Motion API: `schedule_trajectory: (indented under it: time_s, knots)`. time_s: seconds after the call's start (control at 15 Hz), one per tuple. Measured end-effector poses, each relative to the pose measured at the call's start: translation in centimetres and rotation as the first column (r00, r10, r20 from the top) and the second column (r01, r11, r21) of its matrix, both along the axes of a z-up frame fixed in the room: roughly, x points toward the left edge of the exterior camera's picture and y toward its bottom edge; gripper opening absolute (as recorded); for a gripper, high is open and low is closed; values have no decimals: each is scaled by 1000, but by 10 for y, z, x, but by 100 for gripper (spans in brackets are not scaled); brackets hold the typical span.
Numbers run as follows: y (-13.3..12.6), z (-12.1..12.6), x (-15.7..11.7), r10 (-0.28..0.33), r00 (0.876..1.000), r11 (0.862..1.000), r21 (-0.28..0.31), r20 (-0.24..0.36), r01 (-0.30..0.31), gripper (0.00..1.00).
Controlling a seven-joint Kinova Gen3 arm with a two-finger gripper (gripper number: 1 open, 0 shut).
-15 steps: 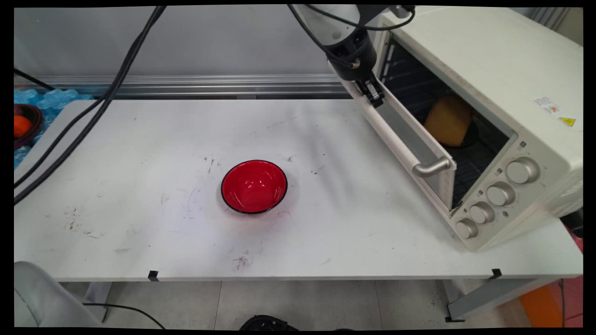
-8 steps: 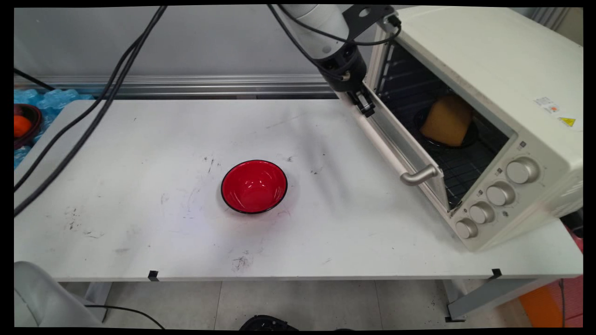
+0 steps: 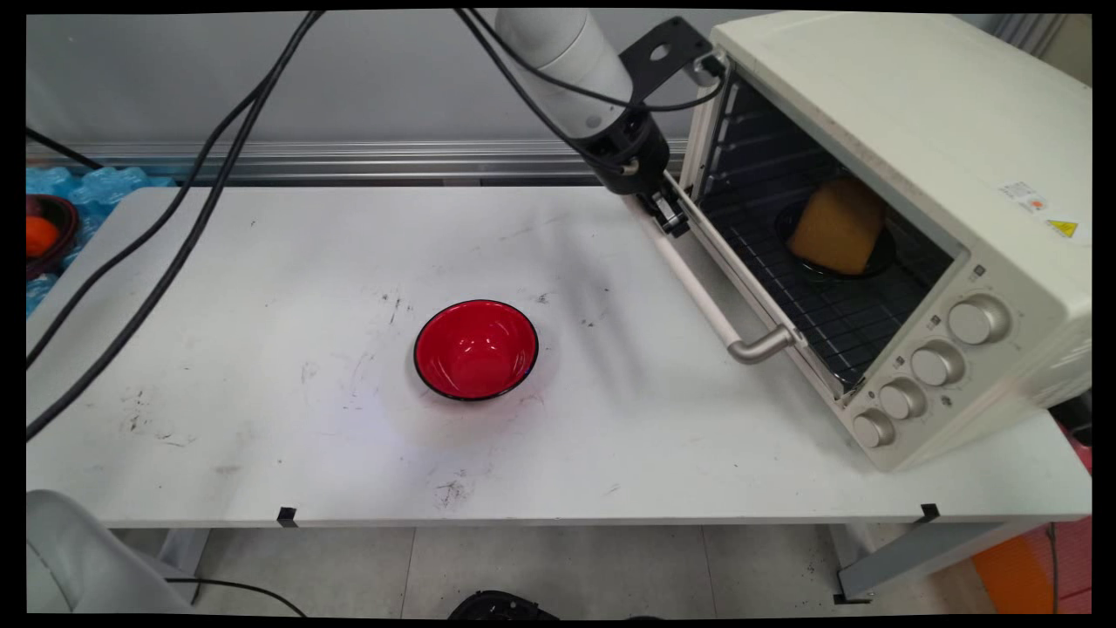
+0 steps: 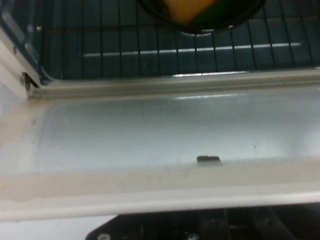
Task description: Open the oven
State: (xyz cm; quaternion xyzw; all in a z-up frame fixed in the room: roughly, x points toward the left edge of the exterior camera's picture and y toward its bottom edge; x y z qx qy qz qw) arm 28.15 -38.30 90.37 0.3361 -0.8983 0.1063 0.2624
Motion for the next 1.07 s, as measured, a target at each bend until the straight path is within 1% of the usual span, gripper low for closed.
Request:
schedule_trajectory:
  time_s: [0.47,1.07]
  knots:
    - [9,-20,16,6,1000,1000,2,-18,-6,0]
    - [22,-48,38,7,1000,1000,6,-20,-7,0]
